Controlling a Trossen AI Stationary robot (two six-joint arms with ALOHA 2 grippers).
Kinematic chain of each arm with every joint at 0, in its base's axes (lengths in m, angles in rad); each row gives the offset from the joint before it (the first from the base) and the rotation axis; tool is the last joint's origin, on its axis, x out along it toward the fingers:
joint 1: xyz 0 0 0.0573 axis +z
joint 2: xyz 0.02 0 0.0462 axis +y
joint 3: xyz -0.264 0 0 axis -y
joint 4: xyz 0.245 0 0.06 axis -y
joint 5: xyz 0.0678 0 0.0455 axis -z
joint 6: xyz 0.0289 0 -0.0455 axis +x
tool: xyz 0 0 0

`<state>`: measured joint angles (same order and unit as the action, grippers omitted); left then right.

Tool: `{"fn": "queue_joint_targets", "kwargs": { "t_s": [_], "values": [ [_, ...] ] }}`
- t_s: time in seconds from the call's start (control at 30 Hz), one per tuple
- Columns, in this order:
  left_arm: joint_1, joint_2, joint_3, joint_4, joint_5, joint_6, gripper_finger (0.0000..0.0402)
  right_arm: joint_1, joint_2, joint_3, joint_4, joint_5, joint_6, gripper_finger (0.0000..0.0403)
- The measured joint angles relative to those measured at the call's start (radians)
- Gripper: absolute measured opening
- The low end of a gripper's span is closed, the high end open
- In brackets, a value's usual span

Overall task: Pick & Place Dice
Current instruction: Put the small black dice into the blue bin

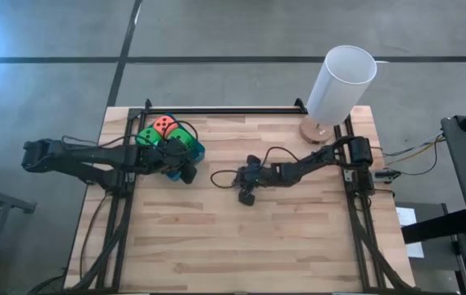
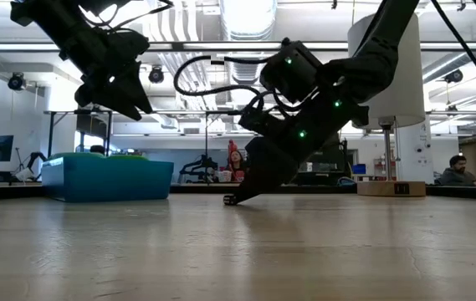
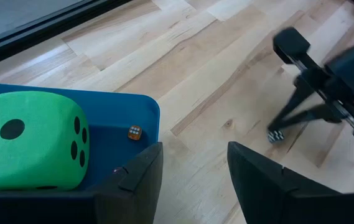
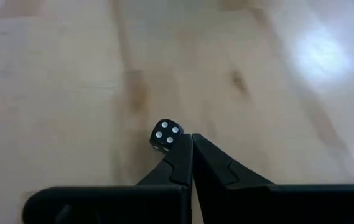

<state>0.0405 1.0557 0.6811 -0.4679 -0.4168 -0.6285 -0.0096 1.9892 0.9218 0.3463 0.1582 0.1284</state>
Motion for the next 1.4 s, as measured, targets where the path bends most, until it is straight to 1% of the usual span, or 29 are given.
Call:
{"fn": "queue_joint_targets", "kwargs": {
  "t_s": [0.23, 0.47, 0.6, 0.73, 0.97, 1.07, 1.3, 1.4],
  "values": [
    [0.0, 0.0, 0.0, 0.0, 0.0, 0.0, 0.018, 0.034, 0.0, 0.013, 0.003, 0.004, -0.005, 0.0008],
    [0.0, 0.0, 0.0, 0.001, 0.0, 0.0, 0.0189, 0.04, -0.022, 0.019, 0.005, 0.012, -0.034, 0.0008],
    [0.0, 0.0, 0.0, 0.004, 0.0, 0.001, 0.0193, 0.039, -0.077, 0.013, -0.008, 0.018, -0.047, 0.0008],
    [0.0, 0.0, 0.0, 0.01, 0.0, 0.008, 0.0197, 0.041, -0.152, 0.004, -0.063, 0.024, -0.054, 0.0008],
    [-0.024, 0.018, 0.0, 0.073, 0.031, 0.115, 0.0195, 0.066, -0.26, -0.016, -0.09, 0.027, -0.057, 0.0008],
    [-0.04, 0.044, 0.0, 0.126, 0.067, 0.191, 0.019, 0.076, -0.317, -0.026, -0.117, 0.026, -0.053, 0.0008],
    [-0.054, 0.128, 0.0, 0.234, 0.234, 0.351, 0.018, 0.082, -0.449, -0.069, -0.183, 0.026, -0.025, 0.0008],
    [-0.055, 0.171, 0.001, 0.276, 0.272, 0.416, 0.0177, 0.083, -0.496, -0.094, -0.185, 0.026, -0.022, 0.0008]
  ]
}}
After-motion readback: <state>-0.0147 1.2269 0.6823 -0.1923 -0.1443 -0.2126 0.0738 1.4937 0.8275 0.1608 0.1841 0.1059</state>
